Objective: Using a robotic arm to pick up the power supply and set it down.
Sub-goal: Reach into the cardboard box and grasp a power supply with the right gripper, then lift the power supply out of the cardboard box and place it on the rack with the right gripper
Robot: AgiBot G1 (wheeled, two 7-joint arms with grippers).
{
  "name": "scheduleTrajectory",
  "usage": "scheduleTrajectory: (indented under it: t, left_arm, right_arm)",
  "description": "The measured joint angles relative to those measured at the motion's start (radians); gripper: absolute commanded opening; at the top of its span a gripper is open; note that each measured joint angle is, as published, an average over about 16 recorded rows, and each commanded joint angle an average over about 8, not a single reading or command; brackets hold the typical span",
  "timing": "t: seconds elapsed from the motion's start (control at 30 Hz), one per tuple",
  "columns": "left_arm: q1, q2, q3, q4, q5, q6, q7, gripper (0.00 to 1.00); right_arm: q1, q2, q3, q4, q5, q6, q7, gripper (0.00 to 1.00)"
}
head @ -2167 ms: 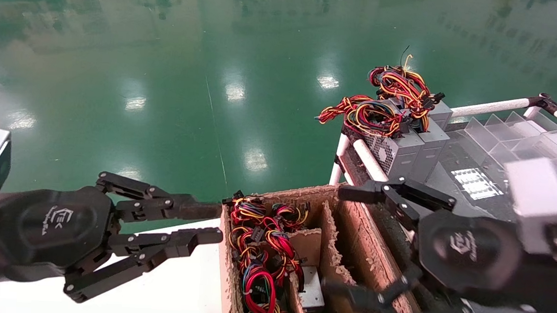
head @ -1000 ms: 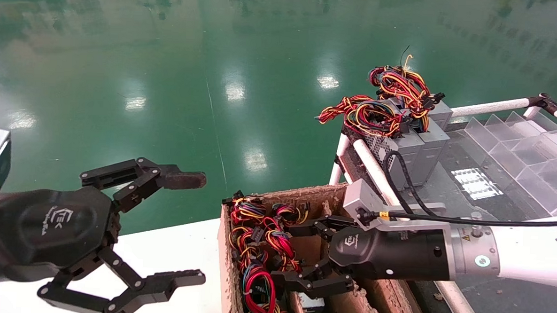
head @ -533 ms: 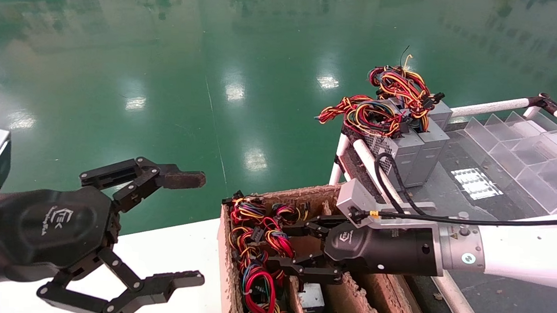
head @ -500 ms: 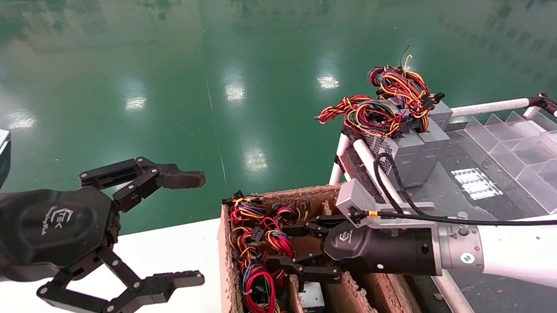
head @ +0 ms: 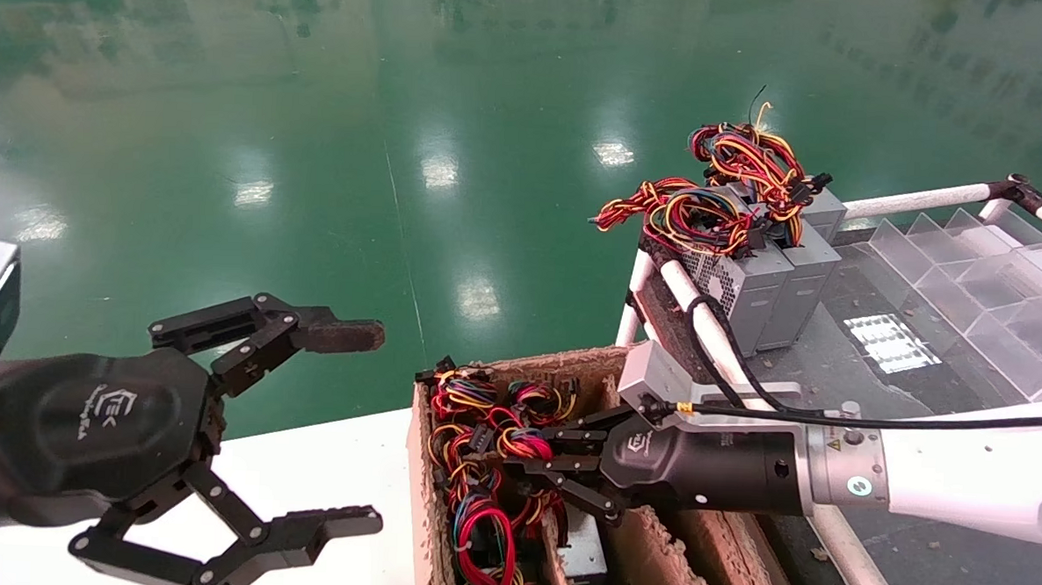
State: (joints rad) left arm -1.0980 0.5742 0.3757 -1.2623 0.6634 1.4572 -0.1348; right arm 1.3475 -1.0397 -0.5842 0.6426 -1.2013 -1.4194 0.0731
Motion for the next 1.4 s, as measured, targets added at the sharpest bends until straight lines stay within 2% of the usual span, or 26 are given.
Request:
scheduleTrajectory:
  t: [0.3, 0.63, 1.03, 1.4]
  left_arm:
    - [0.000, 0.000, 0.000, 0.000, 0.000, 0.000, 0.000, 1.00]
    - [0.000, 0.000, 0.000, 0.000, 0.000, 0.000, 0.000, 1.00]
    - [0.000, 0.000, 0.000, 0.000, 0.000, 0.000, 0.000, 1.00]
    - [0.000, 0.000, 0.000, 0.000, 0.000, 0.000, 0.000, 1.00]
  right_arm:
    - [-0.027, 0.058, 0.042, 0.054, 0.073, -0.034, 0.027, 0.00]
    - [-0.074, 0.177, 0.103, 0.233, 0.175, -0.062, 0.121, 0.00]
    - [-0.164, 0.310, 0.182, 0.445, 0.274, 0.017, 0.230, 0.00]
    - [-0.186, 0.376, 0.242, 0.507, 0.330, 0.085, 0.272, 0.00]
